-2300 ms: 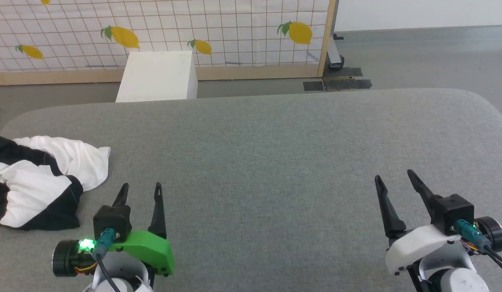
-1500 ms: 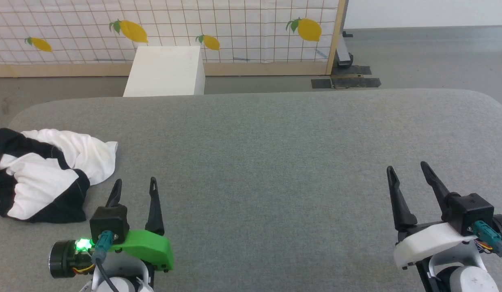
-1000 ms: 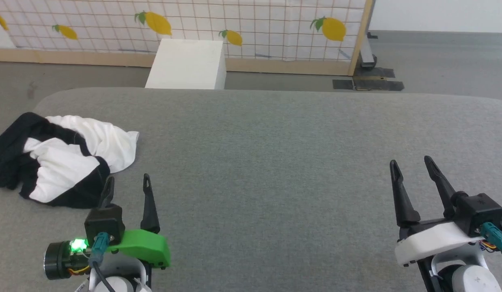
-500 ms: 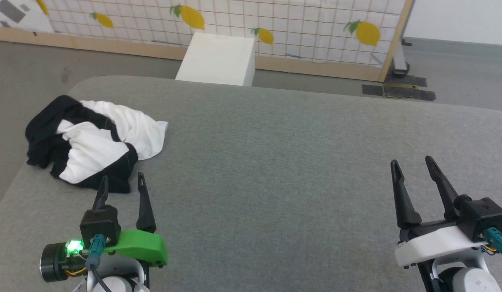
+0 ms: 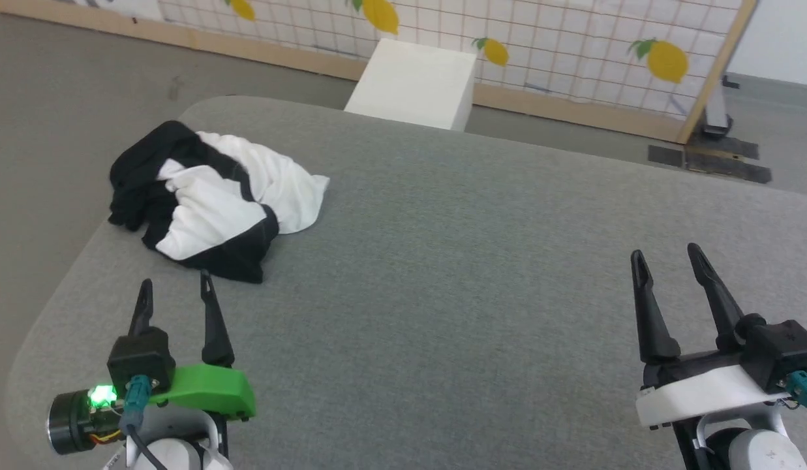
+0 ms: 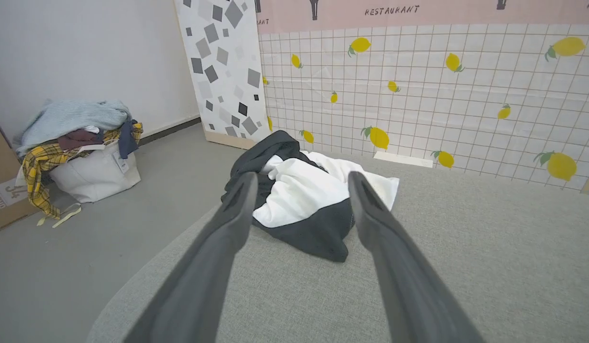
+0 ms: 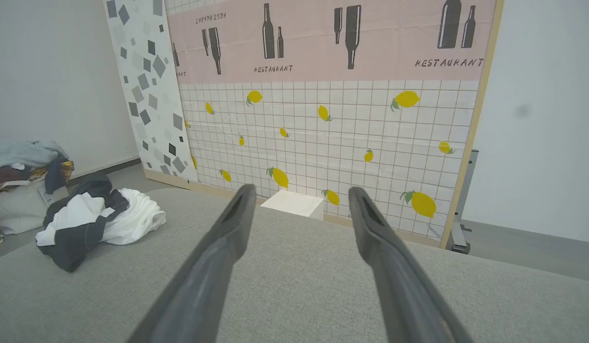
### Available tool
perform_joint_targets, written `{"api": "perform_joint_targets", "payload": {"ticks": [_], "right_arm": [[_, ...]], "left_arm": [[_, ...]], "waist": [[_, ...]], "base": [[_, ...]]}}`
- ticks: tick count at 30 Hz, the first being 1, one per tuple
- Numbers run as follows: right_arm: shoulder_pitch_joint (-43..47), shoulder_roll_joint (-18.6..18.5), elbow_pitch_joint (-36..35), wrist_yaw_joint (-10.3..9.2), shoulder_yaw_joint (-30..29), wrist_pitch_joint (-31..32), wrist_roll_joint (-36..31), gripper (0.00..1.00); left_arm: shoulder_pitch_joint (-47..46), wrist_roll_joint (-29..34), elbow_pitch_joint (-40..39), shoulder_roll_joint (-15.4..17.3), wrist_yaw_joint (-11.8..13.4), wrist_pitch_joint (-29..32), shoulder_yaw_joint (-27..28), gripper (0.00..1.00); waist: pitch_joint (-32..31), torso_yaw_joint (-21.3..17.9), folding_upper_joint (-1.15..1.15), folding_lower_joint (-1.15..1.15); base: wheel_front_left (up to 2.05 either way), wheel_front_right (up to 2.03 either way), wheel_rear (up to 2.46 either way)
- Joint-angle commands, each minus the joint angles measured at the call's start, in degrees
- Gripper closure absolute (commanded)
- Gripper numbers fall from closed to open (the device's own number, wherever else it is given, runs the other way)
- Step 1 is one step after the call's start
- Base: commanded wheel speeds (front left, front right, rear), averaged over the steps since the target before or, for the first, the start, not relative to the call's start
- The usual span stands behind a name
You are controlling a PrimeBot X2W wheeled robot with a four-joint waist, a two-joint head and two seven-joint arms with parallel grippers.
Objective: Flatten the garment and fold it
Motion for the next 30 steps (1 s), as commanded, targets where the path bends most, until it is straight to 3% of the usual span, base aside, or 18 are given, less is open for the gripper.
{"api": "perform_joint_targets", "payload": {"ticks": [1, 8, 14, 18, 23, 30], "right_arm": [[0.38, 0.07, -0.69, -0.06, 0.04, -0.64, 0.47, 0.00], [-0.42, 0.08, -1.52, -0.06, 0.55, -1.45, -0.44, 0.00], [-1.85, 0.09, -2.28, -0.07, 0.64, -2.16, -2.08, 0.00], [-3.17, 0.09, -3.01, -0.07, 0.09, -2.66, -3.07, 0.00], [-4.93, 0.10, -3.91, -0.07, -0.18, -3.24, -3.76, 0.00], [-7.34, -0.52, -5.65, -0.08, 0.00, -4.08, -5.48, 0.00]], "left_arm": [[-1.55, -0.56, 0.29, 0.12, 0.18, -0.63, 0.56, 0.00], [-6.89, -2.39, 2.51, 0.98, -1.34, -1.44, 4.27, 0.00], [-16.21, -4.08, 8.74, 3.85, -4.10, -2.14, 6.68, 0.00], [-23.97, -3.31, 15.66, 7.27, -6.59, -1.93, 5.24, 0.00], [-33.90, -3.07, 24.52, 11.21, -10.14, 2.68, 3.34, 0.00], [-46.98, -7.44, 36.44, 15.44, -14.54, 15.60, 0.52, 0.00]], "waist": [[0.81, 1.85, 0.00, 0.00], [2.95, 3.96, 0.00, 0.00], [6.47, 4.52, 0.00, 0.00], [9.49, 4.58, 0.00, 0.00], [12.86, 4.04, 0.00, 0.00], [19.09, 2.48, 0.00, 0.00]], "base": [[0.00, 0.00, 0.00], [0.00, 0.00, 0.00], [0.00, 0.00, 0.00], [0.00, 0.00, 0.00], [0.00, 0.00, 0.00], [0.00, 0.00, 0.00]]}}
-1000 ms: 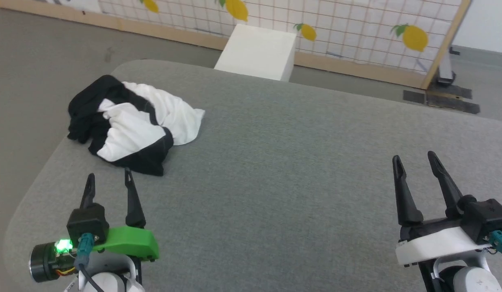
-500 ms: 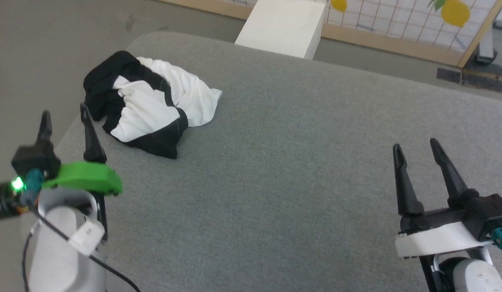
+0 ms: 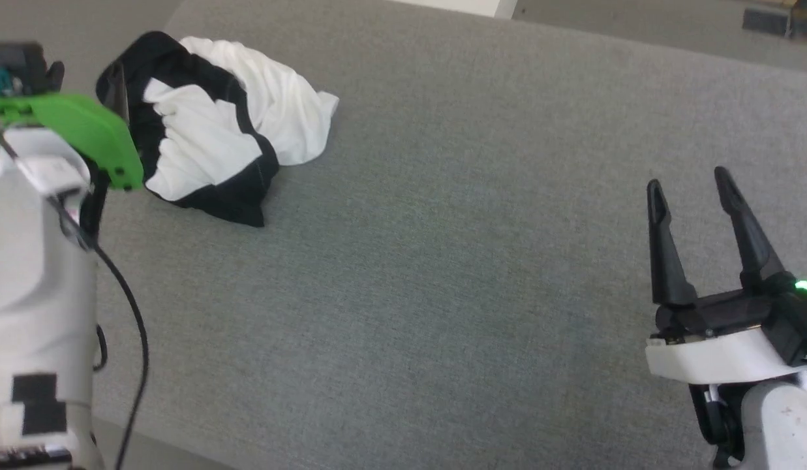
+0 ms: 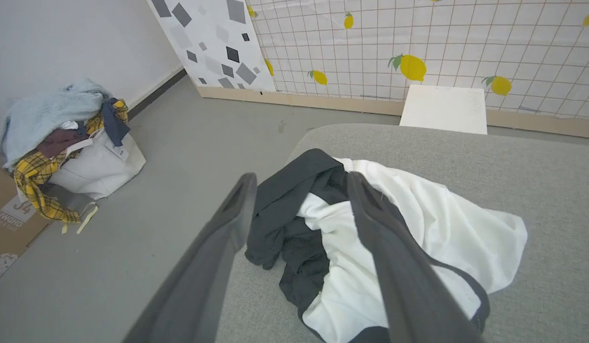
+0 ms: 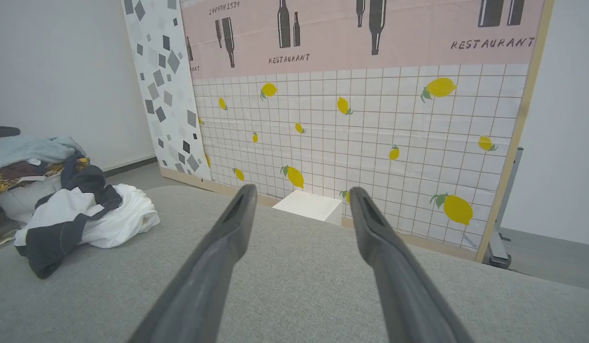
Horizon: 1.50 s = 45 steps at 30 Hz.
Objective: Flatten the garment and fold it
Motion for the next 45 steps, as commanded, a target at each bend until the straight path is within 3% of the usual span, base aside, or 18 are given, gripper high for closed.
{"api": "perform_joint_targets", "payload": {"ticks": [1, 8, 14, 23, 24, 25, 26, 33, 41, 45], "right_arm": [[-1.25, -0.57, -0.83, -0.08, -0.17, -0.58, -0.36, 0.00], [-4.47, -2.71, -3.25, -0.09, 0.32, -1.42, -2.04, 0.00], [-6.86, -3.36, -5.48, -0.09, 0.88, -2.13, -2.51, 0.00], [-8.56, -3.88, -6.72, -0.10, 1.84, -3.18, -3.42, 0.00], [-8.63, -3.88, -6.70, -0.10, 1.89, -3.31, -3.51, 0.00], [-8.60, -3.84, -6.61, -0.10, 1.95, -3.36, -3.53, 0.00], [-8.54, -3.67, -6.50, -0.10, 2.13, -3.36, -3.46, 0.00], [-7.19, -2.10, -5.22, -0.10, 2.71, -3.36, -2.77, 0.00], [-1.65, -0.28, -3.69, -0.10, 1.44, -3.36, -1.82, 0.00], [0.86, 0.16, -3.09, -0.10, 0.91, -3.36, -1.22, 0.00]], "left_arm": [[-3.00, -1.43, 1.90, 0.90, -0.41, 2.20, -0.82, 0.00], [-10.08, -12.61, 6.72, 5.78, -0.93, 17.72, -10.18, 0.00], [-11.51, -21.10, 11.09, 9.49, -1.30, 27.16, -14.47, 0.00], [-11.74, -29.71, 17.30, 11.45, -1.83, 32.74, -21.18, 0.00], [-12.02, -30.76, 17.96, 11.63, -1.89, 32.53, -21.90, 0.19], [-12.05, -31.22, 18.34, 11.72, -1.92, 32.07, -22.51, 0.92], [-11.81, -31.67, 18.47, 11.85, -1.92, 31.38, -23.26, 1.00], [-13.42, -33.43, 16.66, 16.19, -1.92, 26.60, -27.27, 1.00], [-19.32, -34.28, 5.96, 22.16, -1.92, 19.40, -34.77, 1.00], [-23.30, -34.84, -0.15, 23.35, -1.92, 18.15, -39.45, 1.00]], "waist": [[4.44, -1.30, 0.00, -0.01], [11.42, -3.46, 0.00, -0.01], [15.51, -4.95, 0.00, -0.01], [18.14, -4.85, 0.00, -0.01], [18.05, -4.63, 0.00, -0.01], [17.67, -4.50, 0.00, -0.01], [17.00, -4.51, 0.00, -0.01], [10.10, -4.54, 0.00, -0.01], [1.29, -3.92, 0.00, -0.01], [-2.38, -4.01, 0.00, -0.01]], "base": [[0.00, 0.00, 0.00], [0.00, 0.00, 0.00], [0.00, 0.00, 0.00], [0.00, 0.00, 0.00], [0.00, 0.00, 0.00], [0.00, 0.00, 0.00], [0.00, 0.00, 0.00], [0.00, 0.00, 0.00], [0.00, 0.00, 0.00], [0.00, 0.00, 0.00]]}}
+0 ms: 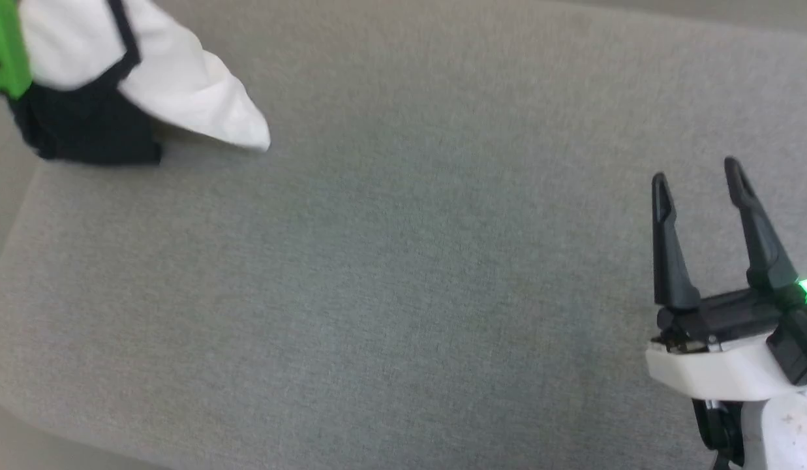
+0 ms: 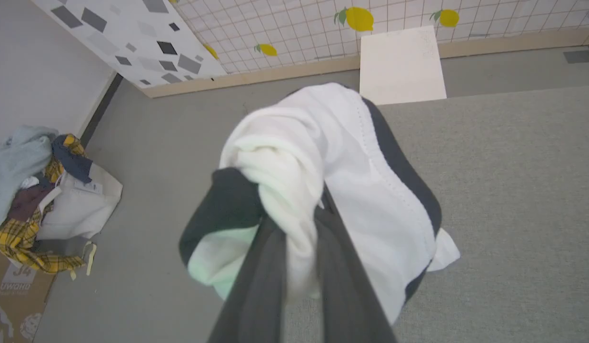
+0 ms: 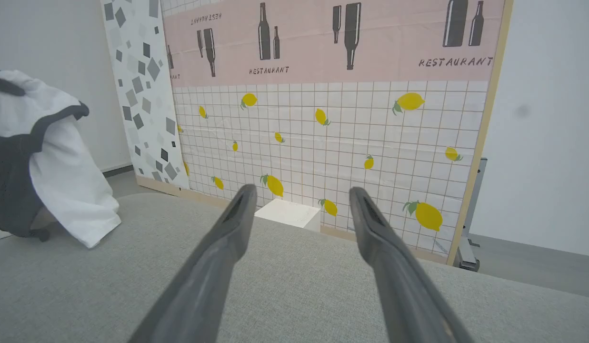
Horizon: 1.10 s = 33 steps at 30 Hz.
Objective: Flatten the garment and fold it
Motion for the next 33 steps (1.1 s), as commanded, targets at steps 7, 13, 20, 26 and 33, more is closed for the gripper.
{"api": "perform_joint_targets", "payload": {"ticks": [7, 13, 20, 26, 33], "right_arm": [[2.11, 0.18, 0.73, -0.10, -0.53, -0.33, 3.85, 0.00], [3.36, 0.19, 1.06, -0.10, -0.56, -0.33, 5.95, 0.00], [4.32, 0.20, 1.20, -0.10, -1.04, -0.33, 6.94, 0.00], [5.09, 0.20, 1.06, -0.10, -2.25, -0.33, 7.50, 0.00], [5.13, 0.20, 0.69, -0.10, -3.27, -0.33, 7.78, 0.00]], "left_arm": [[-8.55, 0.04, -10.06, -0.48, 0.05, -0.27, -8.66, 1.00], [-12.93, -0.63, -16.46, -3.90, 0.05, -1.10, -14.31, 1.00], [-17.54, -1.09, -22.06, -7.41, 0.05, -2.74, -19.96, 1.00], [-18.40, -1.66, -26.34, -10.22, 0.05, -4.46, -23.08, 1.00], [-7.82, -1.65, -27.41, -10.90, 0.31, -5.75, -29.88, 1.00]], "waist": [[-9.94, -2.94, 0.00, 0.00], [-12.37, -8.13, 0.00, 0.00], [-13.48, -16.51, 0.00, 0.00], [-13.33, -21.95, 0.00, 0.00], [-12.00, -23.71, 0.00, 0.00]], "base": [[0.00, 0.00, 0.00], [0.00, 0.00, 0.00], [0.00, 0.00, 0.00], [0.00, 0.00, 0.00], [0.00, 0.00, 0.00]]}}
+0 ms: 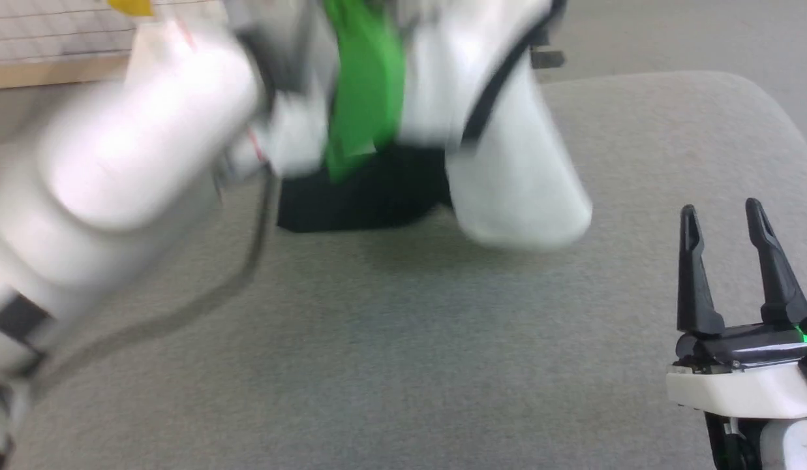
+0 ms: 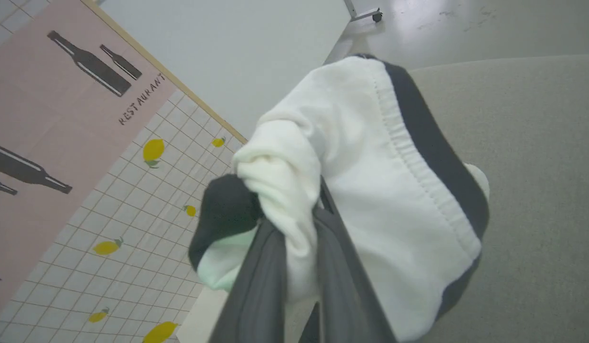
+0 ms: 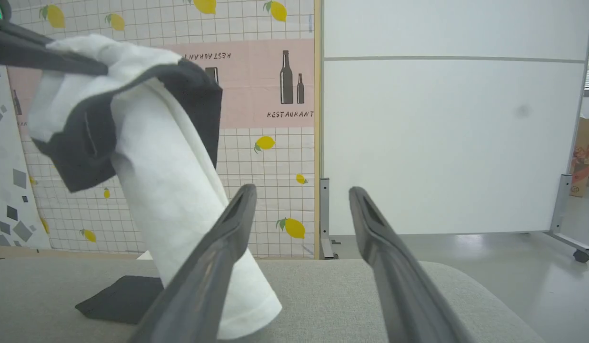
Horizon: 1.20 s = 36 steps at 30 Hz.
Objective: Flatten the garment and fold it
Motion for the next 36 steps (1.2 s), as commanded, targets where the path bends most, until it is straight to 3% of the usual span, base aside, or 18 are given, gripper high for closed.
{"api": "perform_joint_targets", "payload": {"ticks": [1, 8, 16, 20, 22, 25, 28, 36], "right_arm": [[0.33, 0.04, -0.28, -0.09, -0.19, -0.28, 0.31, 0.00], [-0.59, 0.04, -0.36, -0.09, -0.82, -0.28, -0.50, 0.00], [-1.95, 0.04, 0.19, -0.09, -0.07, -0.28, -1.07, 0.00], [-1.68, 0.04, 0.51, -0.09, 0.29, -0.28, -1.13, 0.00], [-1.00, 0.04, 0.68, -0.09, 0.07, -0.28, -1.15, 0.00], [0.34, 0.04, 1.01, -0.09, -0.17, -0.28, -1.27, 0.00], [1.83, 0.04, 1.22, -0.09, -0.66, -0.28, -1.48, 0.00], [4.09, 0.04, 1.47, -0.09, -1.22, -0.28, -1.49, 0.00]], "left_arm": [[4.02, -0.37, 0.25, 0.16, 0.43, -0.86, -1.29, 1.00], [21.13, -1.10, 3.34, -1.64, 0.74, -3.75, -5.65, 1.00], [39.39, 5.14, 5.04, -6.34, 0.06, 2.77, -6.57, 1.00], [43.00, 6.39, 4.08, -6.38, 0.04, 2.86, -6.59, 1.00], [41.87, 6.25, 5.03, -6.41, 0.04, -1.60, -6.52, 0.00], [39.76, 8.23, 6.09, -6.54, 0.47, -8.25, -4.83, 0.00], [39.15, 9.56, 4.26, -7.10, 4.01, -16.15, -0.95, 0.00], [41.53, 12.92, 0.28, -5.82, 19.53, -32.83, 10.62, 0.00]], "waist": [[0.68, -1.22, -0.01, 0.00], [2.59, 0.67, -0.01, 0.00], [3.67, 2.35, -0.01, 0.00], [3.16, 3.05, -0.01, 0.00], [2.20, 3.62, -0.01, 0.00], [0.26, 4.34, -0.01, 0.00], [-1.68, 5.19, -0.01, 0.00], [-4.71, 7.54, -0.01, 0.00]], "base": [[0.00, 0.00, 0.00], [0.00, 0.00, 0.00], [0.00, 0.00, 0.00], [0.00, 0.00, 0.00], [0.00, 0.00, 0.00], [0.00, 0.00, 0.00], [0.00, 0.00, 0.00], [0.00, 0.00, 0.00]]}}
